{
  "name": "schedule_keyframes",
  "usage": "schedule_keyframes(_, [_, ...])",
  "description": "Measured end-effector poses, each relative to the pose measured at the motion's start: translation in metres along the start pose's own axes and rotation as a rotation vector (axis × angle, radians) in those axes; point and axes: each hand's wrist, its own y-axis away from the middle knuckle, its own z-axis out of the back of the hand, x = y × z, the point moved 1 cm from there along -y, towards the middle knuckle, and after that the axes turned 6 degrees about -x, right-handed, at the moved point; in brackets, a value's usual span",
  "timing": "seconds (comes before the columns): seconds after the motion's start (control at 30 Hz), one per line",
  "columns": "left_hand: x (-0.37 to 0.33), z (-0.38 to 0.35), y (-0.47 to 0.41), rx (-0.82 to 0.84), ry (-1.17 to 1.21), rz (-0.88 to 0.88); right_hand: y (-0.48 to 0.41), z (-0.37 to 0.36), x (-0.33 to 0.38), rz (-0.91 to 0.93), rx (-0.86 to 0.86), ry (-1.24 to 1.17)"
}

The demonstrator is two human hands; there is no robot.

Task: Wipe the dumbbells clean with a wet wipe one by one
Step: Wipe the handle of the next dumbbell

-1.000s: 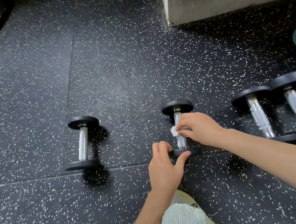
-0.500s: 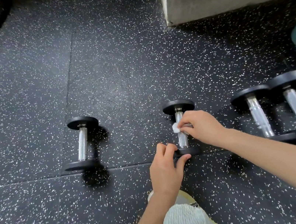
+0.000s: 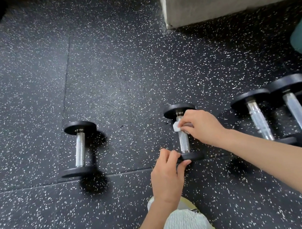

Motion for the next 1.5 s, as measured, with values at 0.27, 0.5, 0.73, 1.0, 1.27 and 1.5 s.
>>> schedule_keyframes(0.27, [-0.007, -0.004, 0.0, -0.016, -0.03, -0.046, 0.024, -0.001, 0.003, 0.139, 0.202, 0.12])
schedule_keyframes(0.5, [-0.019, -0.005, 0.0, 0.016, -0.056, -0.099, -0.004, -0.006, -0.003, 0.04, -0.131, 0.25])
schedule_keyframes(0.73, [-0.023, -0.013, 0.0, -0.018, -0.06, -0.178, 0.031, -0.013, -0.006, 0.14, -0.148, 0.312])
schedule_keyframes(1.0, [-0.034, -0.024, 0.002, 0.012, -0.013, -0.276, 0.007, -0.007, -0.022, 0.062, -0.246, 0.316])
schedule_keyframes(1.27, [-0.035, -0.03, 0.004, 0.126, -0.03, -0.451, 0.037, -0.007, -0.019, 0.085, -0.231, 0.375])
schedule_keyframes(1.5, [-0.053, -0.04, 0.008, 0.115, -0.076, -0.485, 0.016, 0.006, -0.033, 0.094, -0.25, 0.336])
